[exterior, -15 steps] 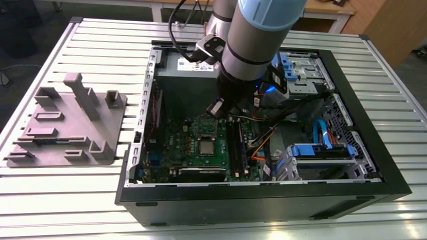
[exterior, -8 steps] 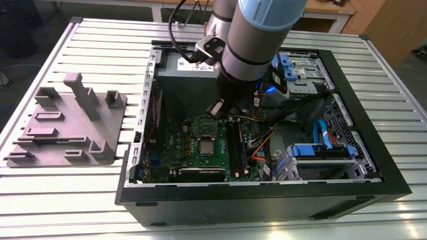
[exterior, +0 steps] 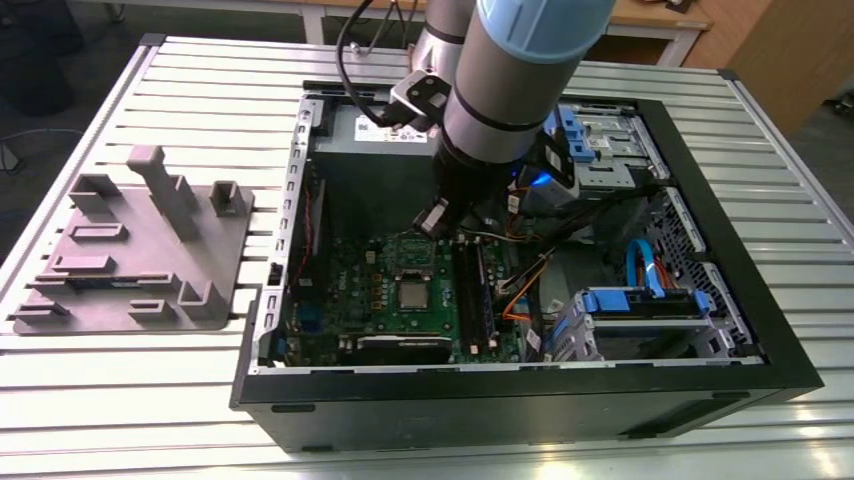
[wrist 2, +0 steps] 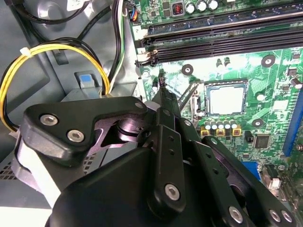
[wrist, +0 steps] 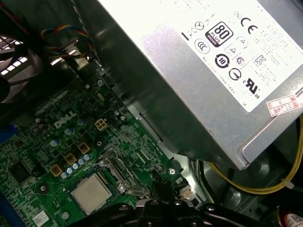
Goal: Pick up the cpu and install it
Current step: 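Close the cpu cover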
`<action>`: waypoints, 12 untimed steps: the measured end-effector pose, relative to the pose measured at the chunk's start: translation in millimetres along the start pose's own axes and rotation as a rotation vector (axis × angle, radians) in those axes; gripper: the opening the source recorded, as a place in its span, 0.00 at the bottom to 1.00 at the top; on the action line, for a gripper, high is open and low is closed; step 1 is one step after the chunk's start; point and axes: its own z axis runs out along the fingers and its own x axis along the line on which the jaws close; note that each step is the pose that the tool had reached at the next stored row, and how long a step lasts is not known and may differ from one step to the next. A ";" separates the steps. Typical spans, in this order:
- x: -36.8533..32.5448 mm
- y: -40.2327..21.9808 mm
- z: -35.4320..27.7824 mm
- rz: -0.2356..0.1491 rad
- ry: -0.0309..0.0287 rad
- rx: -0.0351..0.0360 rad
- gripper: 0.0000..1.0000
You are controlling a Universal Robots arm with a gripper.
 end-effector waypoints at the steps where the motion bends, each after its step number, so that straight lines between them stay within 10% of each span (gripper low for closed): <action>1: 0.0 0.1 -0.3 -0.001 0.0002 0.0000 0.10; 12: -0.2 1.0 -4.7 -0.008 -0.0023 -0.0037 0.10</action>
